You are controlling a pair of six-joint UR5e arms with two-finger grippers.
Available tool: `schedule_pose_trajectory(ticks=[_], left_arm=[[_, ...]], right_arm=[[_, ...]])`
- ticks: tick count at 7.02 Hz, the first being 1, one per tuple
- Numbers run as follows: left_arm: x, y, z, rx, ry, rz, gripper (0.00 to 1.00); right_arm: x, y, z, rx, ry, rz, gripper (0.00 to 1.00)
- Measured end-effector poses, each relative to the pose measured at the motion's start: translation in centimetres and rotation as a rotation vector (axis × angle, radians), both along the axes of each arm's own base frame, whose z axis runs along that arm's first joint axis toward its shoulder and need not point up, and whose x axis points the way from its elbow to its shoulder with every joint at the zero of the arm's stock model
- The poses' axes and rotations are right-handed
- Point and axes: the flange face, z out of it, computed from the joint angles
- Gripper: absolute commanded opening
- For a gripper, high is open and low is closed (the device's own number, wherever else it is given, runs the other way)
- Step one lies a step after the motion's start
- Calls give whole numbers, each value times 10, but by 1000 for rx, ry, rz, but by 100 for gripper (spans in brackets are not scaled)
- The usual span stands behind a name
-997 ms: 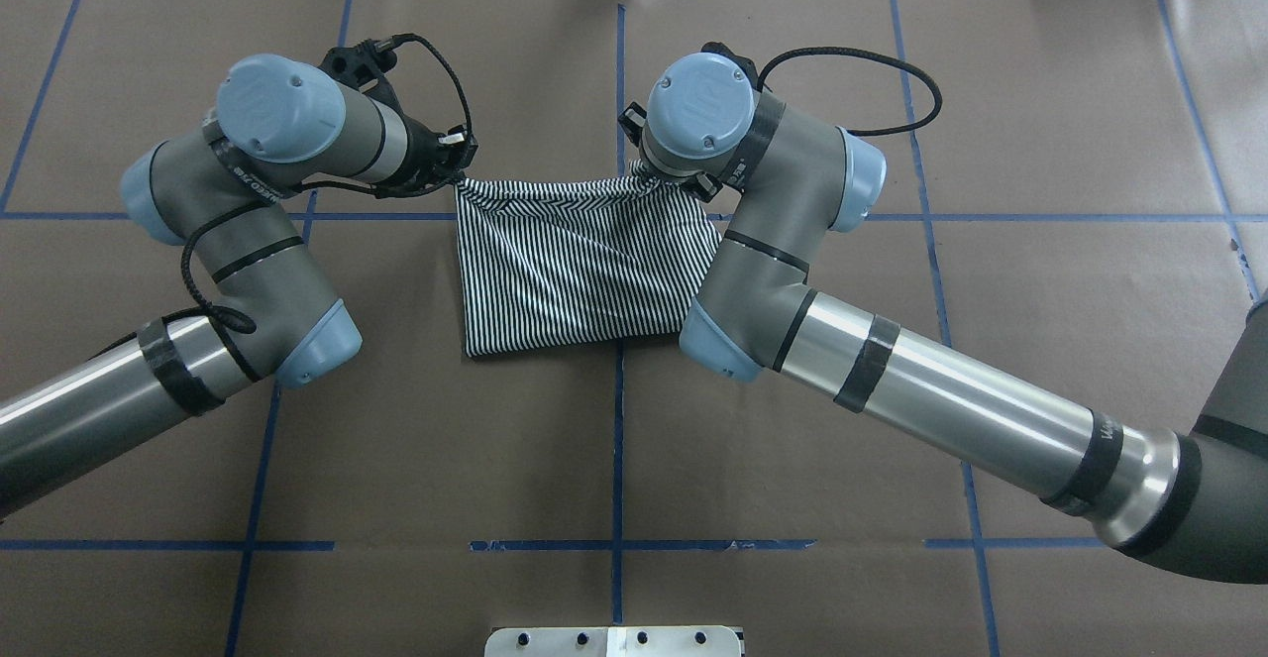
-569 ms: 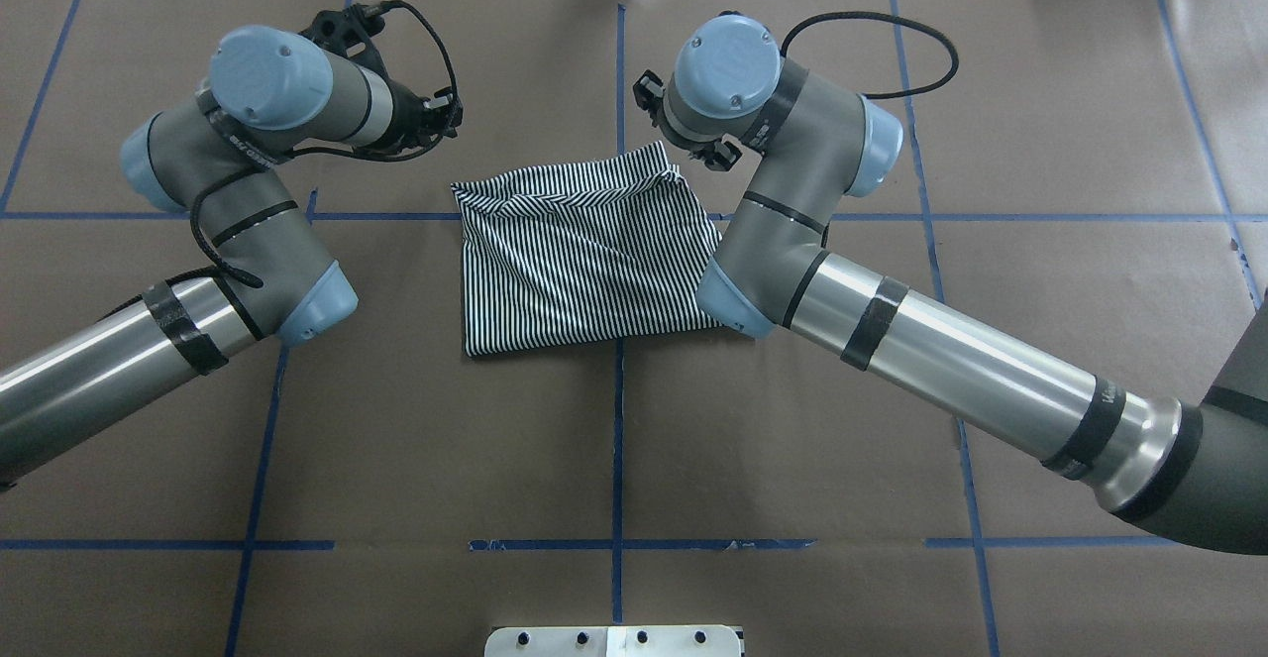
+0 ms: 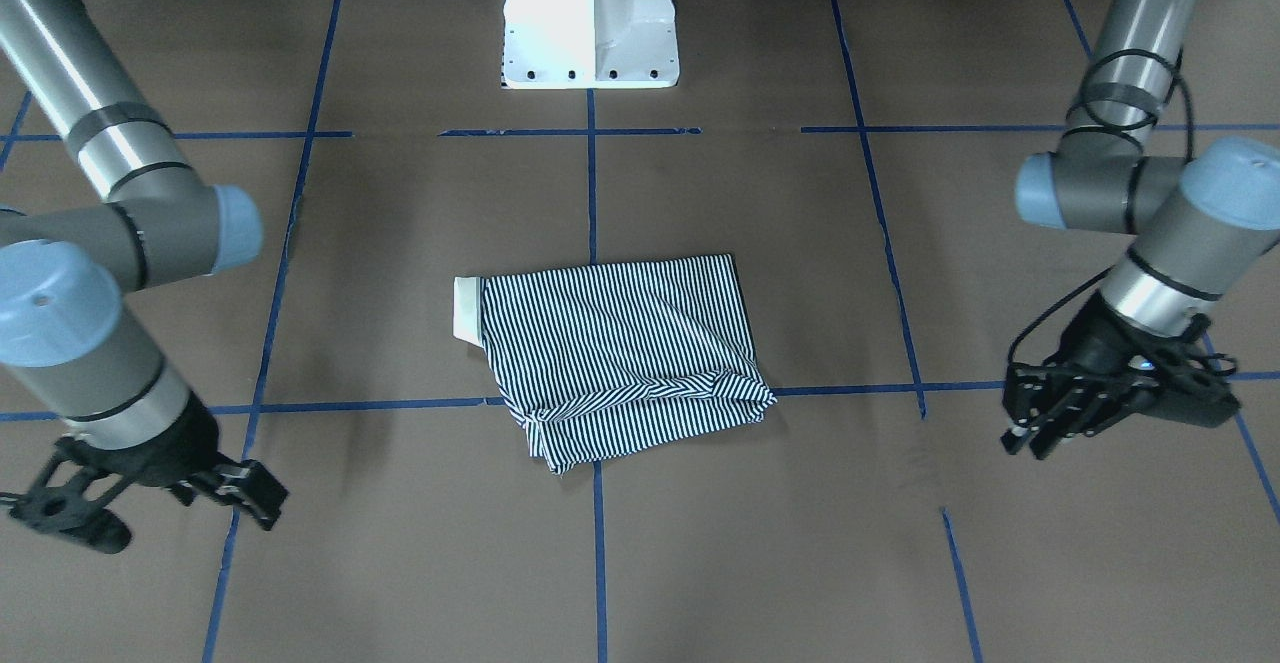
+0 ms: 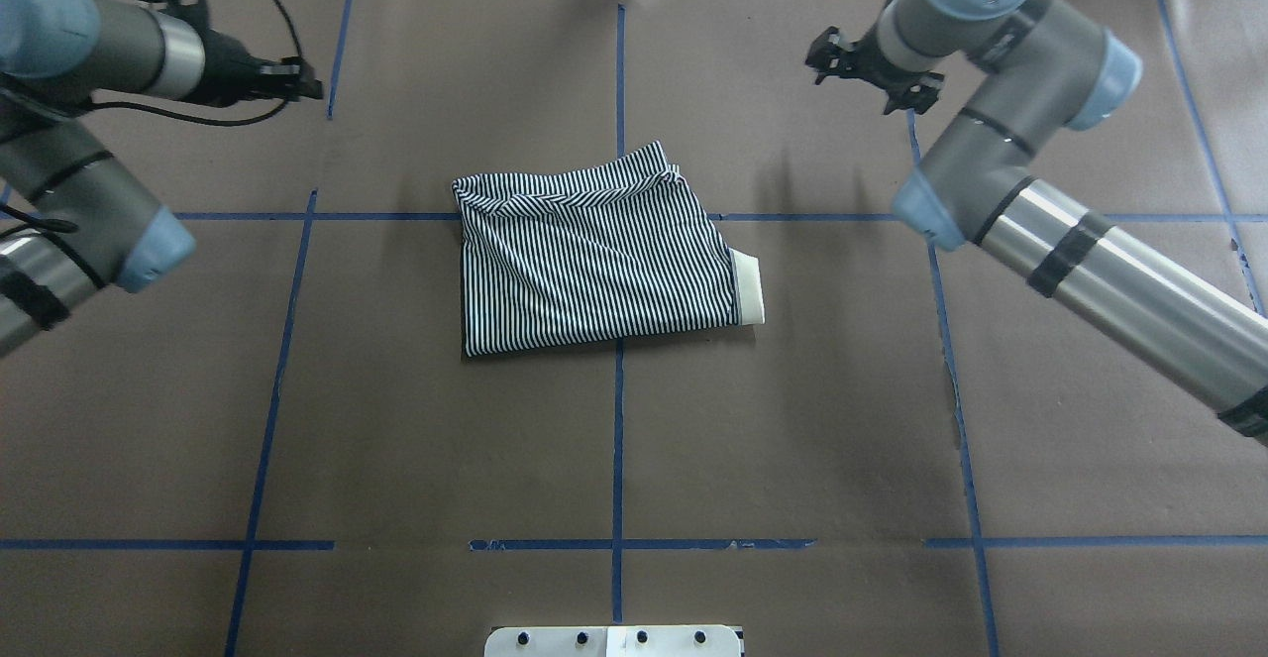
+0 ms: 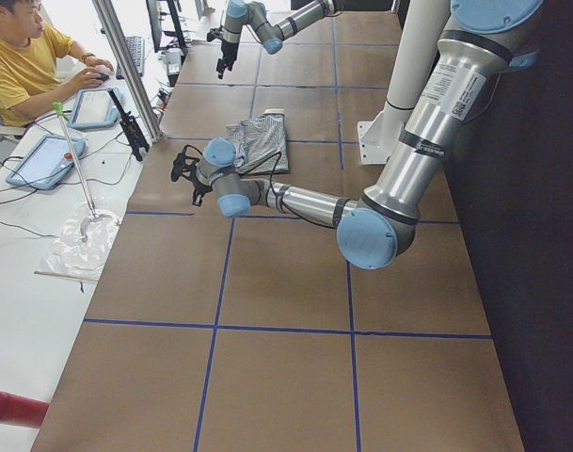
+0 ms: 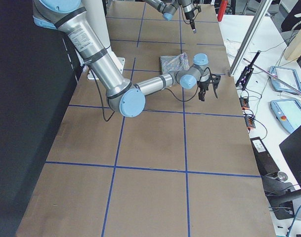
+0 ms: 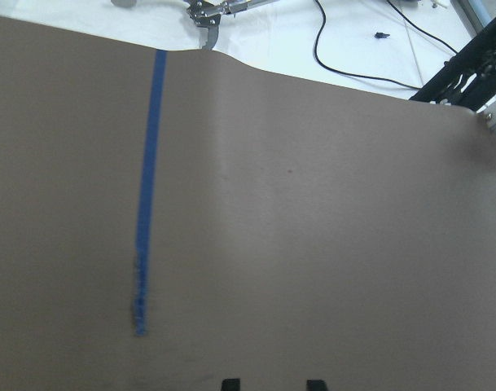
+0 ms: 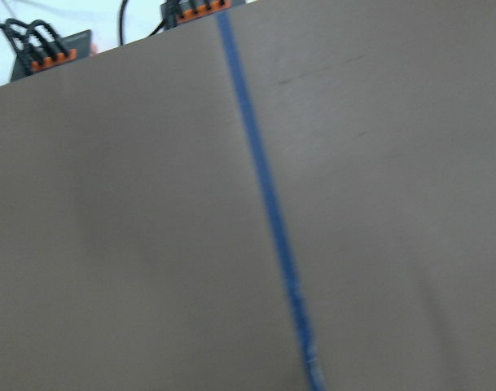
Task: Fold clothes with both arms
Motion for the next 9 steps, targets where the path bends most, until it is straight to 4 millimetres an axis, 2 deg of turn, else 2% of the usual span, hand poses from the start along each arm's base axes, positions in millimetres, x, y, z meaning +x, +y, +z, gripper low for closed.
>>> schedule_pose_trajectory(ticks=[2, 3, 4, 5, 6, 7, 9], left_arm=[[-133, -14, 56, 92, -107, 66, 38], [-187, -17, 70, 115, -155, 82, 38], [-230, -17, 80, 117, -202, 100, 38], [-262, -16, 90, 83, -237, 131, 38], [-276, -14, 97, 19, -254, 169, 62], [-280, -4, 111, -44, -259, 199, 100], [-277, 48, 149, -109, -235, 226, 100]], right_arm=[[157, -9, 67, 72, 9, -139, 100], [220, -7, 86, 97, 28, -196, 100], [268, -2, 101, 115, 48, -258, 100], [300, 7, 118, 127, 64, -332, 100], [311, 17, 135, 133, 73, -407, 100], [309, 25, 149, 135, 74, -465, 100], [289, 32, 163, 125, 71, -517, 100]])
